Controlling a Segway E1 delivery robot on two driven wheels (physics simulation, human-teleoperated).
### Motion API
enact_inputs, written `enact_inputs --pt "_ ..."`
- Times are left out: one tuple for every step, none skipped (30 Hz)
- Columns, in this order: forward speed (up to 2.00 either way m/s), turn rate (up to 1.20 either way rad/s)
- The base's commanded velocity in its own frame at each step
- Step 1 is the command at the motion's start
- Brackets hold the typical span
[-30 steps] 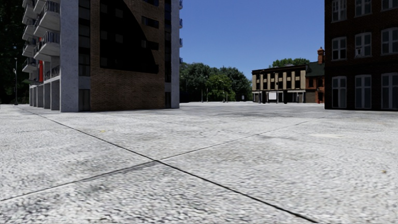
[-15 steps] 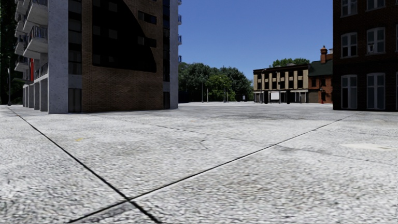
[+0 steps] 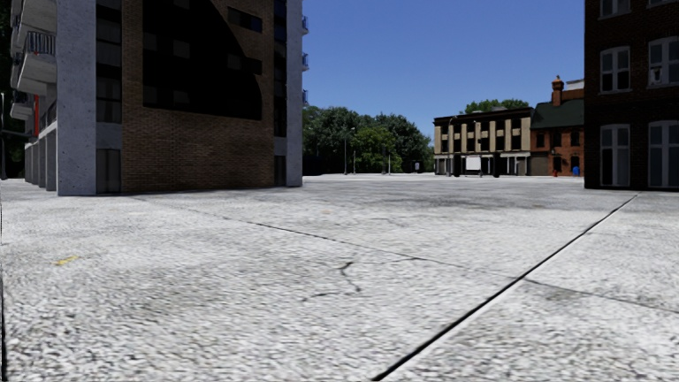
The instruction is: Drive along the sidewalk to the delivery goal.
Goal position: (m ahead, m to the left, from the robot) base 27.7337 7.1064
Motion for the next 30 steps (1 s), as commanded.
enact_inputs --pt "2.00 0.00" --pt "2.00 0.00" --pt "2.00 0.00" --pt "2.00 0.00" --pt "2.00 0.00" --pt "2.00 0.00" --pt "2.00 0.00" --pt "2.00 0.00" --pt "2.00 0.00" --pt "2.00 0.00" --pt "2.00 0.00" --pt "2.00 0.00" --pt "2.00 0.00" --pt "2.00 0.00" --pt "2.00 0.00" --pt "2.00 0.00" --pt "2.00 0.00" --pt "2.00 0.00" --pt "2.00 0.00" --pt "2.00 0.00" --pt "2.00 0.00" --pt "2.00 0.00" --pt "2.00 0.00" --pt "2.00 0.00" --pt "2.00 0.00" --pt "2.00 0.00" --pt "2.00 0.00" --pt "2.00 0.00" --pt "2.00 0.00" --pt "2.00 0.00"
